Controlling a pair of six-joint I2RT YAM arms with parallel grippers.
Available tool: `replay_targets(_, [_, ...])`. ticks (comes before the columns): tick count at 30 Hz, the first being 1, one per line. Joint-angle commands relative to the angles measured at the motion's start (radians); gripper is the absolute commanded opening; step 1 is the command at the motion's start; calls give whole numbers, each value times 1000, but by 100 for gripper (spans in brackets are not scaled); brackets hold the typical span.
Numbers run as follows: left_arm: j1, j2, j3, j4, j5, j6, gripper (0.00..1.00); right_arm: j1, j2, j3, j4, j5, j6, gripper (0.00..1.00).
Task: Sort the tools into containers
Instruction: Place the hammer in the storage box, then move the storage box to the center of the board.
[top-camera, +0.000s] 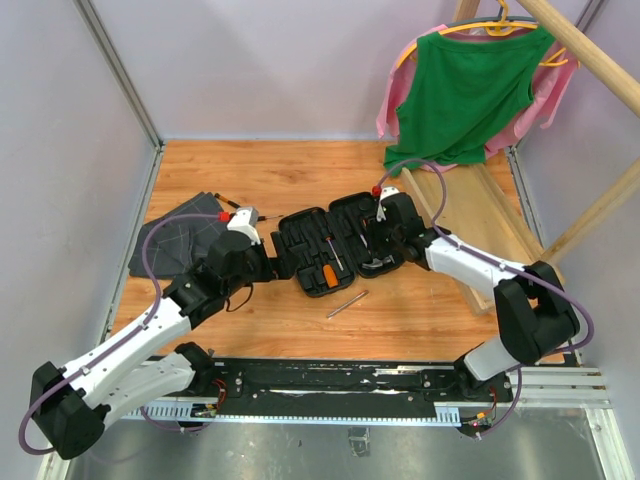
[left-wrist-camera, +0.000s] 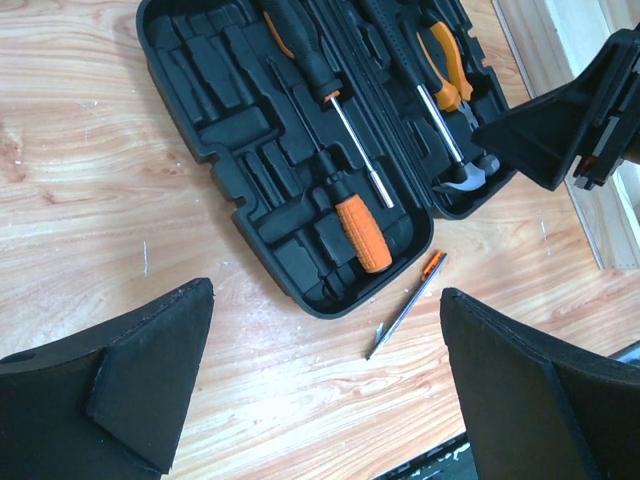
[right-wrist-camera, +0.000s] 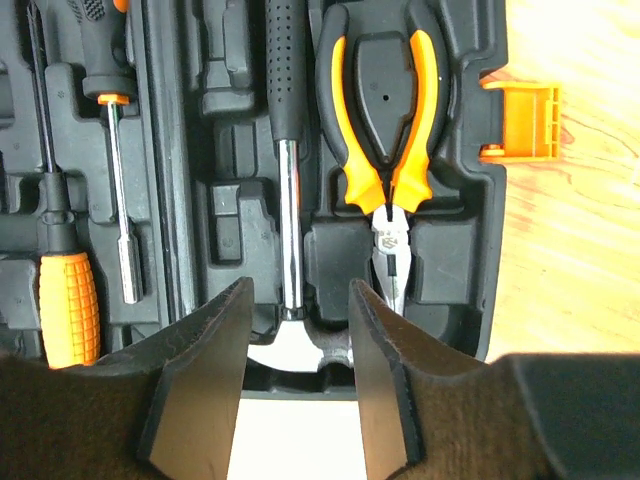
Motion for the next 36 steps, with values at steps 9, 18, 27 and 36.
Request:
replay_targets(9, [5,-10,3,88,-22,-12,99,25,-140,-100,-19,16,48,52])
replay_targets(18, [7,213,133,85,-27,4,99,24,-162,-106,-39,-4,35,44])
replay_targets(27, [7,412,235,103,-8,10,99,-47,-100,-56,-72,-11,29,48])
replay_targets(36, [7,473,243,149,-14,1,99,-201,-1,29,-30,-117,-34,60])
